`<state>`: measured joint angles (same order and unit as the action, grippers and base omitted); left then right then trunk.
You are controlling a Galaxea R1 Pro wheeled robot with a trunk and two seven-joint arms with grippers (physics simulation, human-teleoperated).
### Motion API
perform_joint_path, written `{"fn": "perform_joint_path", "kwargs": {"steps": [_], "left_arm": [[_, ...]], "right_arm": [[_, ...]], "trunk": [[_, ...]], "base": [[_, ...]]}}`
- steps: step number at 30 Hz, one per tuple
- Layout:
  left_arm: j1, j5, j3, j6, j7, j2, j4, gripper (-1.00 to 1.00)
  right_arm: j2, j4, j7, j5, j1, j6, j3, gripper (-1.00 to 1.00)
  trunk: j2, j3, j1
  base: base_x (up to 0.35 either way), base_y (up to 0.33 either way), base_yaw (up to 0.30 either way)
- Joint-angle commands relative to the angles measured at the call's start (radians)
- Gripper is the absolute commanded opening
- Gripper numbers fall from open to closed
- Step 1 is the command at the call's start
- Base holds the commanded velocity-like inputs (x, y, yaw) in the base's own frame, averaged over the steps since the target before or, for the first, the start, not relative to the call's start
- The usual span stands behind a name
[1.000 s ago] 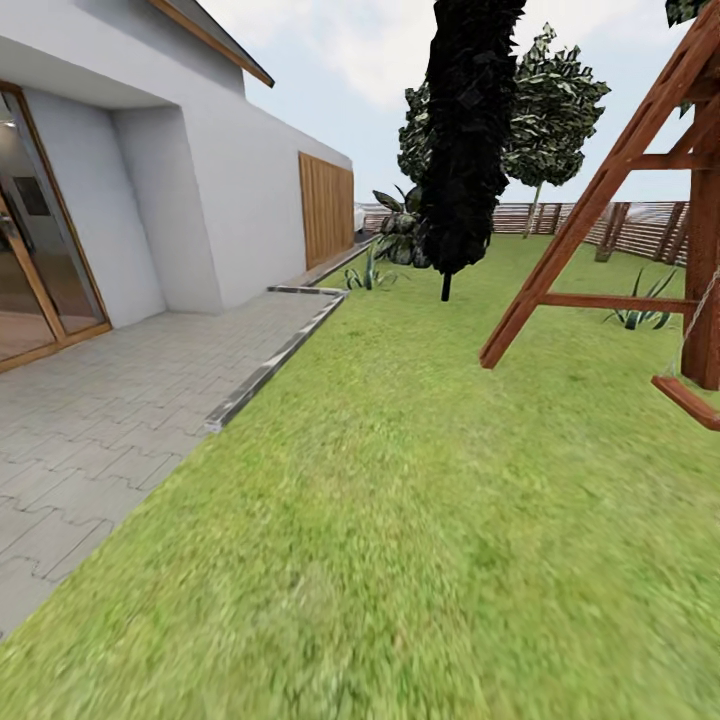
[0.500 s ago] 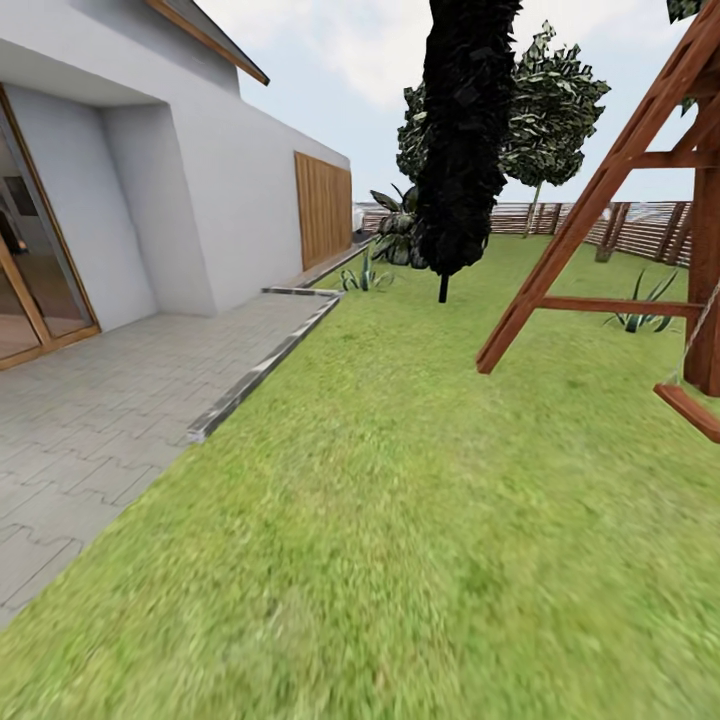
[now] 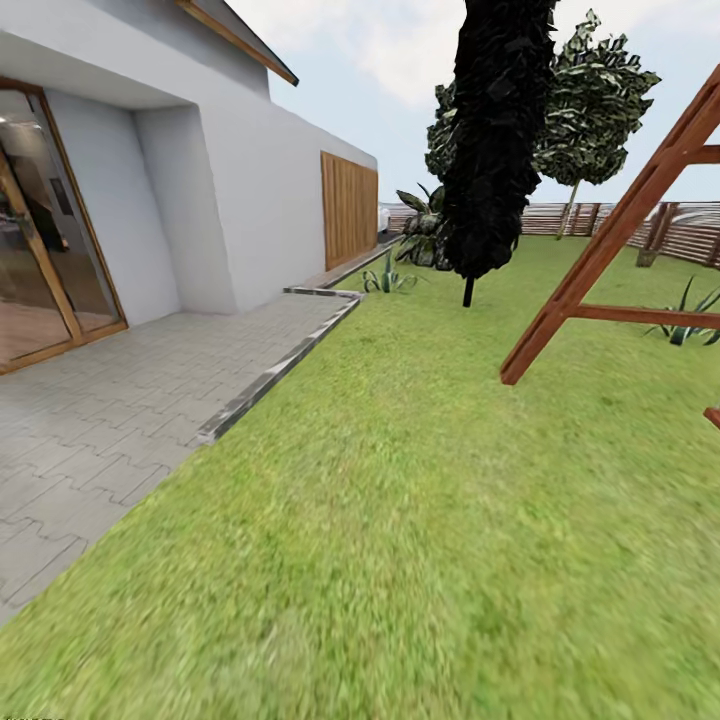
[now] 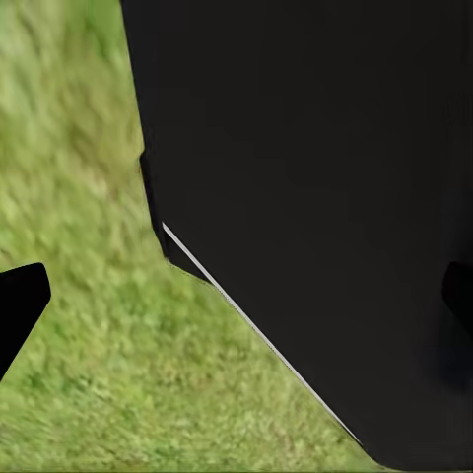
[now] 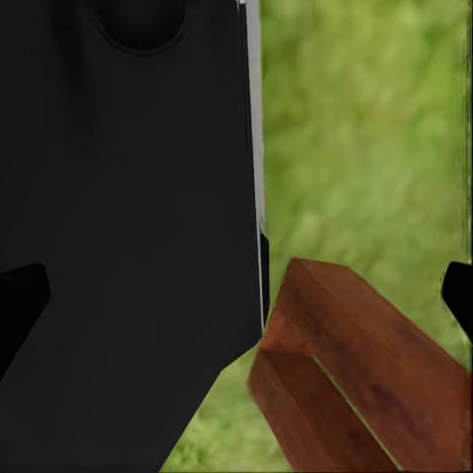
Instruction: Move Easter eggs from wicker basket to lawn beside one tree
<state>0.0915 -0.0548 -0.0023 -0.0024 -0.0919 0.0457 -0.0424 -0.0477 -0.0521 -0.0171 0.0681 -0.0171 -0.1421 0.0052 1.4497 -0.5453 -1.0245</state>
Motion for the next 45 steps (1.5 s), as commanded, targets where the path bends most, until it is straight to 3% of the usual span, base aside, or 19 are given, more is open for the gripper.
{"fn": "perform_joint_path", "kwargs": {"steps": [1,11,34,45], "left_arm": [[0.001,-0.006,0.000,0.000,-0.003,0.000,-0.002,1.00],[0.001,-0.006,0.001,-0.001,-0.004,0.000,-0.002,1.00],[0.001,-0.006,0.001,-0.001,-0.005,0.002,-0.002,1.00],[0.001,-0.005,0.002,0.001,-0.006,0.003,-0.025,1.00]], "right_arm": [[0.000,-0.002,0.000,0.007,0.000,-0.006,0.001,1.00],[-0.004,-0.002,0.001,0.007,0.000,-0.005,0.001,1.00],[-0.007,-0.005,0.001,0.007,0.000,-0.004,0.001,1.00],[-0.007,-0.005,0.001,0.007,0.000,-0.004,0.001,1.00]], "trunk": [[0.000,0.000,-0.001],[0.000,0.000,-0.001],[0.000,0.000,-0.001],[0.000,0.000,-0.001]], "base": [[0.269,-0.191,0.255],[0.269,-0.191,0.194],[0.268,-0.187,0.004],[0.145,-0.022,0.000]]}}
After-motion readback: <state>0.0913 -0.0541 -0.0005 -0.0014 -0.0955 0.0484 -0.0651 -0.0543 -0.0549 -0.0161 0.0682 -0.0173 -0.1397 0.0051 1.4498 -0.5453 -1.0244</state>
